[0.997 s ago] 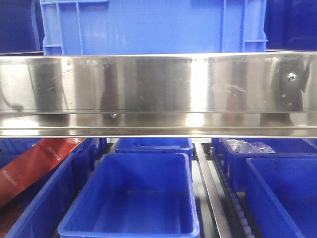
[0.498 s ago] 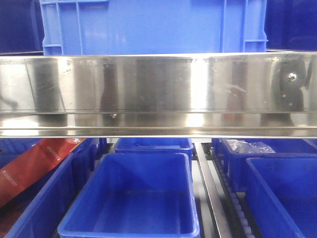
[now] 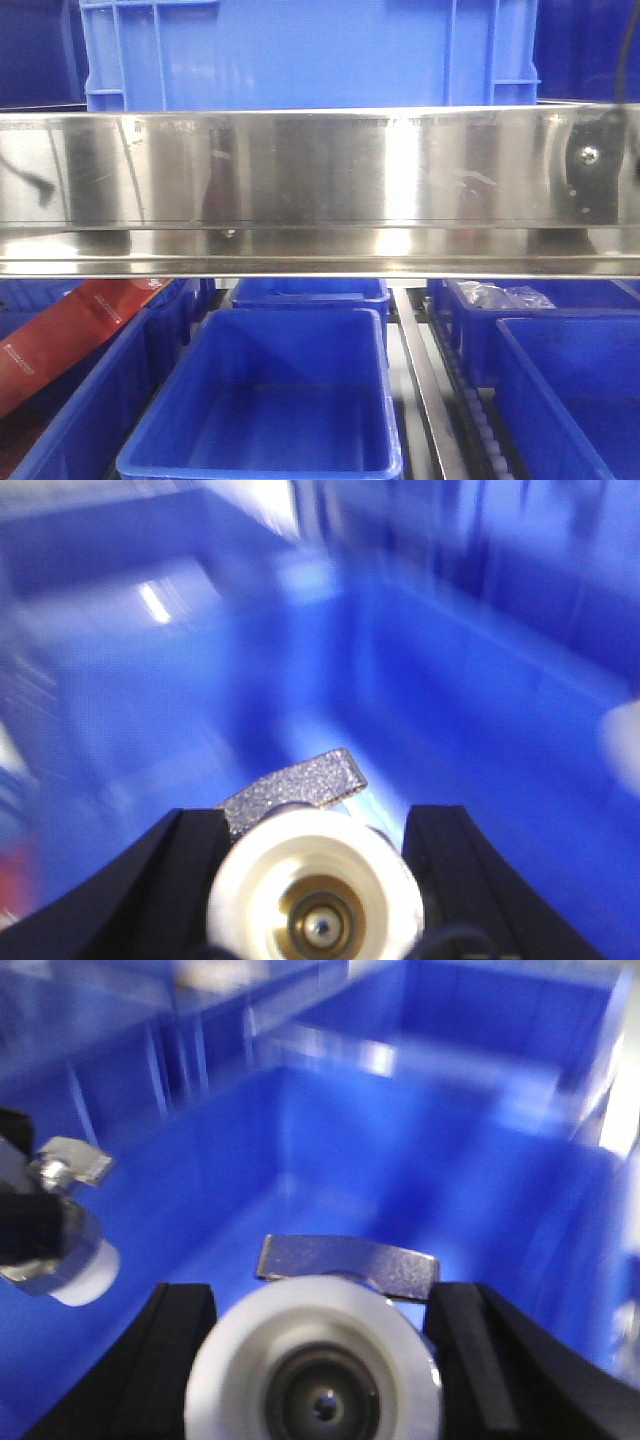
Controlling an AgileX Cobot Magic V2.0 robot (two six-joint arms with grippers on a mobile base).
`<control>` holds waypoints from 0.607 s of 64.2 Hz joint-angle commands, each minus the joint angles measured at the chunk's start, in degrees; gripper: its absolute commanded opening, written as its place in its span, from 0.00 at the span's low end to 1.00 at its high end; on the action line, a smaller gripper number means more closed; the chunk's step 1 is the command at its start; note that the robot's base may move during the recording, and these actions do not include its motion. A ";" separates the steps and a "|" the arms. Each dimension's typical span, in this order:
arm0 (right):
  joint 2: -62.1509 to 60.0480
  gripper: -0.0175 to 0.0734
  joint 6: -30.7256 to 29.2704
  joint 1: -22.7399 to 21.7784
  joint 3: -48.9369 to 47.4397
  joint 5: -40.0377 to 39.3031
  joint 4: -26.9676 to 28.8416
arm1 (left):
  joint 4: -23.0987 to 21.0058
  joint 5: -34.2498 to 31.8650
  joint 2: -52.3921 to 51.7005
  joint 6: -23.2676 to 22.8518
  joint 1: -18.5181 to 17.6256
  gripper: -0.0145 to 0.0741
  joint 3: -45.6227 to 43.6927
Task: Place valve from conveyor to right shelf box
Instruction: 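Lower the left gripper into a blue box and open it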
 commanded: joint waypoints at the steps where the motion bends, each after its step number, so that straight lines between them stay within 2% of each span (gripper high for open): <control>1: 1.28 0.02 -0.09 -0.02 -0.94 -2.89 -0.06 | -0.45 -2.84 1.63 0.12 -0.60 0.04 -0.83; 15: 5.56 0.05 -0.09 -0.02 -0.94 0.23 -0.06 | -0.45 -2.00 5.29 0.12 -0.60 0.04 -0.83; 22: 7.24 0.17 -0.09 -0.02 -0.94 1.79 -0.06 | -0.45 -0.22 6.46 0.12 -0.60 0.04 -0.83; 26: 8.31 0.28 -0.09 -0.02 -0.94 2.98 -0.06 | -0.45 1.43 7.36 0.12 -0.60 0.05 -0.83; 30: 8.93 0.37 -0.09 -0.02 -0.94 4.04 -0.06 | -0.76 3.49 7.98 0.12 -0.60 0.12 -0.83; 33: 9.19 0.46 -0.09 -0.02 -0.94 4.64 -0.06 | -0.76 4.89 8.50 0.12 -0.60 0.20 -0.83; 37: 9.18 0.57 -0.09 -0.02 -0.94 4.88 -0.06 | -0.76 6.02 8.53 0.12 -0.60 0.34 -0.83; 39: 9.18 0.63 -0.09 -0.02 -0.94 4.88 -0.06 | -0.76 6.15 8.53 0.12 -0.60 0.44 -0.83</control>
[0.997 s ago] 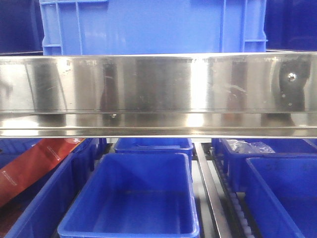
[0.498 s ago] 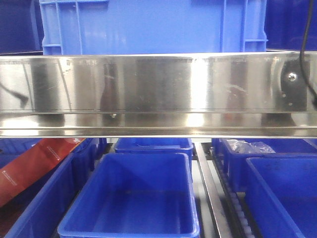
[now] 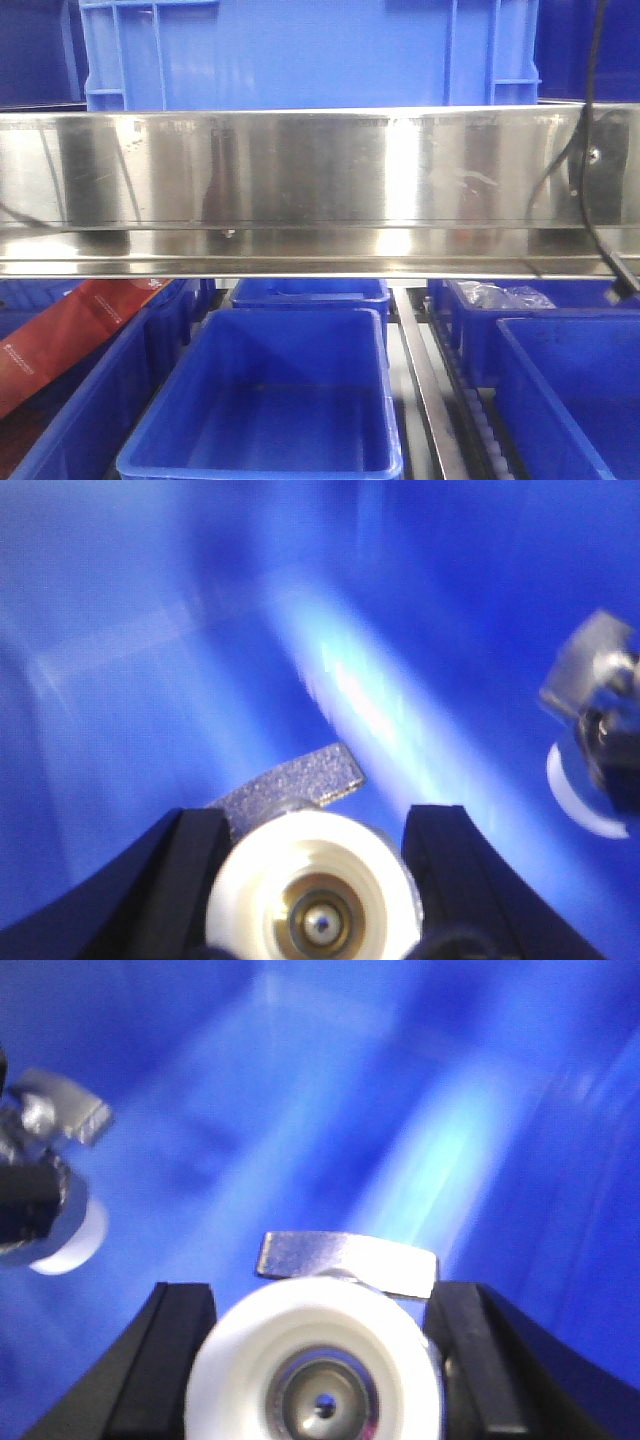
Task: Place valve from conveyor to right shelf box
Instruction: 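Lower the left gripper into a blue box and open it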
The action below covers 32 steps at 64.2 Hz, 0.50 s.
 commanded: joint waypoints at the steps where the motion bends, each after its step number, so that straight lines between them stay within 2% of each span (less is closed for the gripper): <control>1: -1.12 0.66 -0.09 -0.02 -0.94 -2.29 0.21 | -1.27 0.15 -0.48 -0.50 -0.38 0.48 -0.83; 7: -1.20 0.81 -0.09 -0.02 -1.09 -2.29 0.21 | -1.27 0.15 -0.48 -0.75 -0.38 0.75 -0.83; 10: -1.20 0.82 -0.09 -0.02 -1.37 -2.05 0.21 | -1.27 0.15 -0.48 -0.75 -0.38 0.87 -0.83; 20: -1.35 0.82 -0.09 -0.02 -4.38 0.49 0.21 | -1.27 0.15 -1.64 -0.92 -0.38 0.75 -0.97; 32: -5.27 0.81 -0.09 -0.02 -6.12 0.61 0.21 | -1.02 2.63 -5.32 -0.92 -0.38 0.74 -5.73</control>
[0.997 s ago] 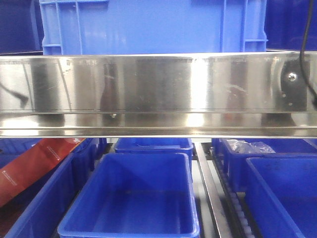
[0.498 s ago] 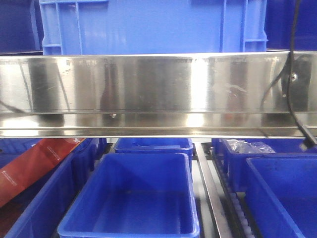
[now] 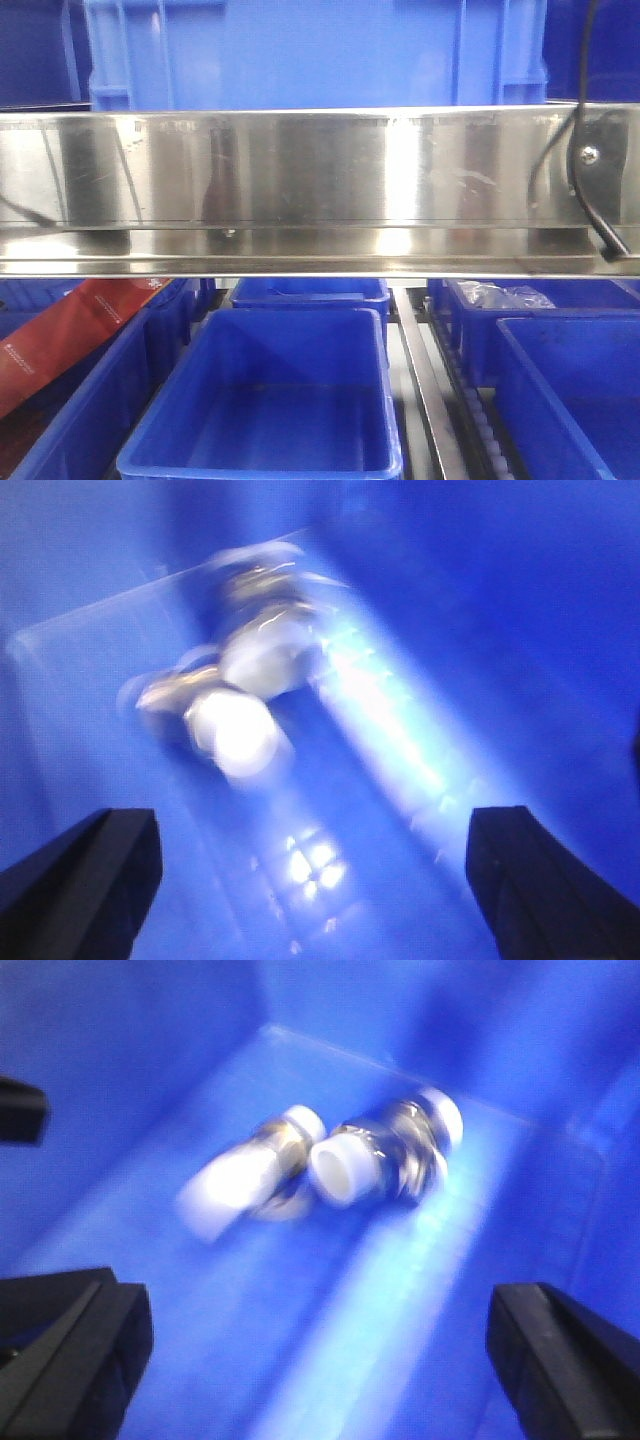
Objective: Place valve from conveyor to right shelf box
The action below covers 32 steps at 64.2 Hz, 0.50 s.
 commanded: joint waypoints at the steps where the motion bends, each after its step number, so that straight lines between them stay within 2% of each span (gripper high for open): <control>1: -3.70 0.81 -0.09 -0.02 -0.94 -0.51 -0.26 | 0.11 0.98 -3.69 -0.43 -0.25 0.74 -3.57; 6: -6.25 0.73 -0.09 -0.13 -0.94 -0.61 -0.26 | 0.56 2.21 -5.83 -0.43 -0.25 0.73 -6.08; 10: -8.36 0.62 -0.09 -0.13 -0.94 -0.83 -0.26 | 1.14 3.10 -7.46 -0.43 -0.25 0.72 -8.06; 17: -11.99 0.32 -0.09 -0.25 -0.94 -1.15 -0.26 | 2.02 4.28 -10.53 -0.43 -0.25 0.61 -10.13; 23: -14.63 0.06 -0.09 -0.25 -0.94 -1.15 -0.77 | 3.33 6.03 -12.75 -0.43 -0.14 0.42 -10.36; 25: -15.27 0.00 -0.09 -0.25 -0.94 -1.02 -0.89 | 4.15 7.27 -13.45 -0.43 -0.14 0.33 -10.36; 28: -16.16 0.02 -0.09 -0.25 -0.94 -0.48 -1.74 | 5.49 8.98 -14.22 -0.43 -0.14 0.18 -10.36; 32: -17.17 0.02 1.56 -0.25 -0.83 -0.10 -4.58 | 8.14 11.02 -15.01 -1.74 -0.14 0.04 -10.36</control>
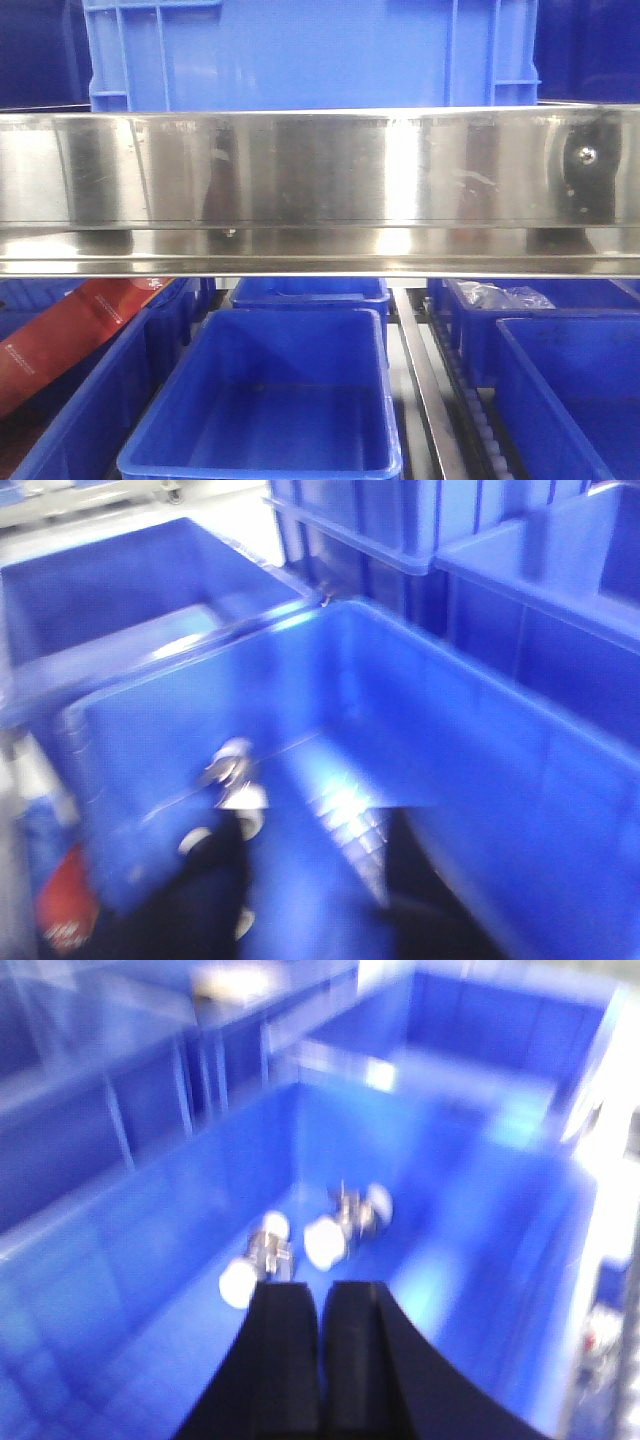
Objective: Place valve from conveyor to right shelf box
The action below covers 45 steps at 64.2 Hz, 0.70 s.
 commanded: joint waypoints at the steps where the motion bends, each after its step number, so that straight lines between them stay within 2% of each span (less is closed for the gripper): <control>1: -1.79 0.02 1.79 -0.25 -0.16 0.10 -3.75 | 3.76 2.77 -1.48 -2.03 -0.14 0.04 -0.37; 9: -4.62 0.02 4.52 -0.25 3.80 -0.66 -8.57 | 9.39 5.59 -2.40 -4.91 -0.14 0.04 0.07; 22: -12.86 0.02 4.52 -0.61 19.59 -7.36 -8.76 | 7.30 4.59 -6.29 -4.91 2.74 0.04 6.02; 34: -23.80 0.02 4.52 -0.81 38.80 -19.02 -8.76 | 4.38 -2.58 -15.23 -4.91 6.92 0.04 19.14; 45: -34.23 0.02 4.52 -0.81 54.30 -27.58 -8.76 | 4.16 -12.20 -26.05 -4.91 7.86 0.04 35.29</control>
